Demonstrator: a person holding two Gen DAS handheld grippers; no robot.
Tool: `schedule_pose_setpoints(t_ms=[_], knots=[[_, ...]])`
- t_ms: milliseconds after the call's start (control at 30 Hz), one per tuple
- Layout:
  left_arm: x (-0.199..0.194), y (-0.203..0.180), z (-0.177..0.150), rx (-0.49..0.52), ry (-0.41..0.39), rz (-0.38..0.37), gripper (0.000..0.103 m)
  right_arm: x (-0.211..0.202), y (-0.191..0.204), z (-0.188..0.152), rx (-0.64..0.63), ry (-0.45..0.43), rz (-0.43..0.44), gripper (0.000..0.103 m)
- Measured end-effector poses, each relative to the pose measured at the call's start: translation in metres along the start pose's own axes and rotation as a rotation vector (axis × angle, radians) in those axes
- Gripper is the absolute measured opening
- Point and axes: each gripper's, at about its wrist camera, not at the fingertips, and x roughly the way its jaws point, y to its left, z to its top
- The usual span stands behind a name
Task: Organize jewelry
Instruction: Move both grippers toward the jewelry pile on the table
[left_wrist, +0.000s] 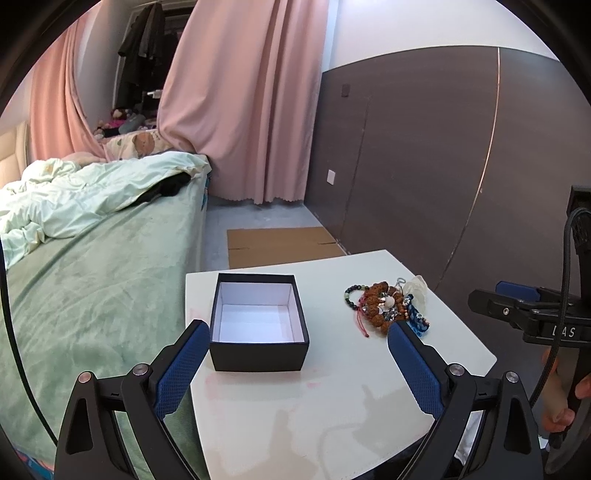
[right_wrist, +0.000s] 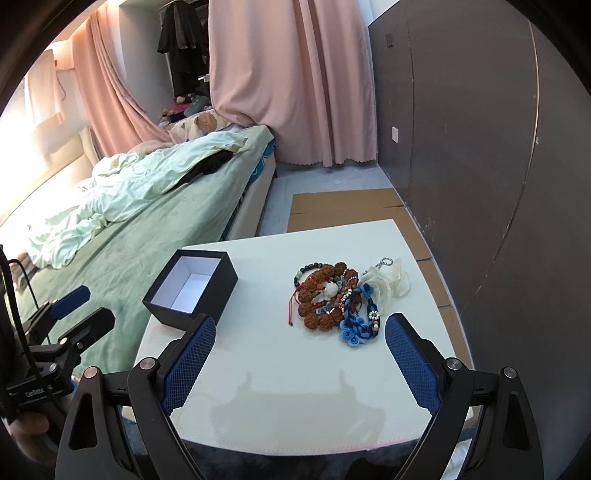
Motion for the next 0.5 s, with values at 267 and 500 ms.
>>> schedule_pose_setpoints(t_ms=[267, 500], knots=[[0.0016, -0.0003, 0.0022, -0.01, -0.008, 0.003, 0.097, -0.004, 0.0016, 0.0009, -0.005, -0.023, 0.007, 0.094], [0.002, -0.0014, 0.0009, 0.004, -0.008, 0.006, 0.097, -0.0038, 0.0024, 0.0016, -0.013, -0.018, 0.004, 0.094]])
